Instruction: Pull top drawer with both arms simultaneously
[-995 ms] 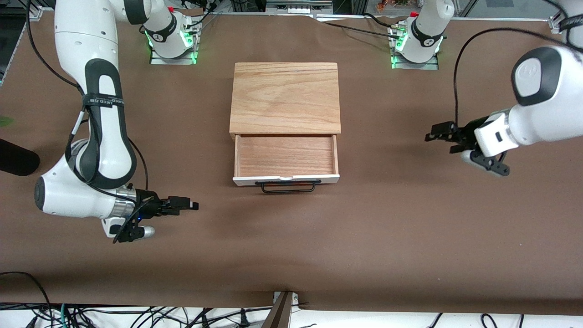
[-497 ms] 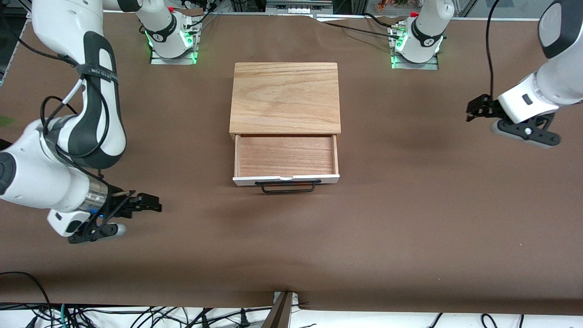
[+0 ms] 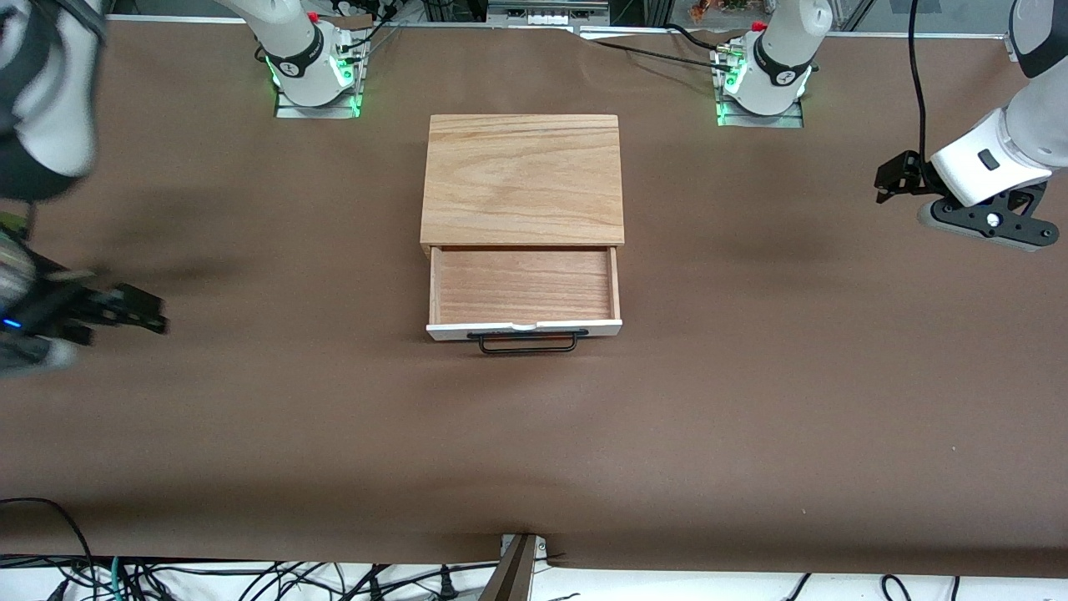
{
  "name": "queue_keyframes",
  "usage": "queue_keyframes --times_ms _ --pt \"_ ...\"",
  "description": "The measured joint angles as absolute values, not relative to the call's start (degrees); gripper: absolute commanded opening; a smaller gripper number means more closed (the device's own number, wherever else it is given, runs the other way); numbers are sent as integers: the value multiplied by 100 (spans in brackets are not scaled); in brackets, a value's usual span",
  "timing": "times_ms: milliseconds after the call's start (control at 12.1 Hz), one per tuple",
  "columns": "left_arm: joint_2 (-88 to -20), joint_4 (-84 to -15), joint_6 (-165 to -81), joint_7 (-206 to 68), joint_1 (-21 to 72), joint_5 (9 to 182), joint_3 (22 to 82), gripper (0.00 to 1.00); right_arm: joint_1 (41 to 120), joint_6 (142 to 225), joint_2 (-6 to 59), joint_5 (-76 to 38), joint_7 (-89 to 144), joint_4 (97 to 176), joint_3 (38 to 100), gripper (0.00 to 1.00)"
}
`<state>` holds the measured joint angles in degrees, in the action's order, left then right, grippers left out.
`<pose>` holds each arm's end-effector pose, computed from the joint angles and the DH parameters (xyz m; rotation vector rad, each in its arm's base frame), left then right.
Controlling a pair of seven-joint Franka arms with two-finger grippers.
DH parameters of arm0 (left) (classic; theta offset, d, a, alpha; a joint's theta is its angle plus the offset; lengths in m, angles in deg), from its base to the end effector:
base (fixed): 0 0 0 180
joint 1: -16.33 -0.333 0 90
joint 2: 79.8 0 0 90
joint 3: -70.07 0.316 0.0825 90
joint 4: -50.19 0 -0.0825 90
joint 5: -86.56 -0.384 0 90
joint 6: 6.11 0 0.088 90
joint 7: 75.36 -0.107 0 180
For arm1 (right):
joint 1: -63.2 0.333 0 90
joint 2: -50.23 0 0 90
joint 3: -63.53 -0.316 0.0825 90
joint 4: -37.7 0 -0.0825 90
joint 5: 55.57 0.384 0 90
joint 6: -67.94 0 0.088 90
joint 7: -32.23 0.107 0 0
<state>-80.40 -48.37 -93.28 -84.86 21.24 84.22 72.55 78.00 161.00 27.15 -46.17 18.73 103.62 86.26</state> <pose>0.5371 -0.0181 0.5569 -3.0817 0.3249 0.2960 0.6725 -0.0166 0.5949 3.1259 0.2081 0.1556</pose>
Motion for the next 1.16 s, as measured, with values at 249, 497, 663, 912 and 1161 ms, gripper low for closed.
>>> queue_keyframes --times_ms 249,497,663,912,1161 --pt "-8040 -4827 -9328 -8040 2119 8507 7274 100 7382 15859 3483 -5486 1885 10826 8054 100" --pt "-8040 -4818 -9366 -7995 2107 8512 7311 100 7082 15725 3900 -5615 2430 11338 7608 100" --pt "-8038 -4817 -9369 -7965 2107 8521 7311 100 6817 15723 4194 -5615 2627 11793 7258 100" --pt "-8036 -4817 -9371 -7938 2107 8536 7310 100 6722 15723 4441 -5615 2697 12181 7048 100" --pt "-8035 -4817 -9371 -7892 2107 8536 7309 100 6722 15717 4400 -5615 2716 12271 7003 100"
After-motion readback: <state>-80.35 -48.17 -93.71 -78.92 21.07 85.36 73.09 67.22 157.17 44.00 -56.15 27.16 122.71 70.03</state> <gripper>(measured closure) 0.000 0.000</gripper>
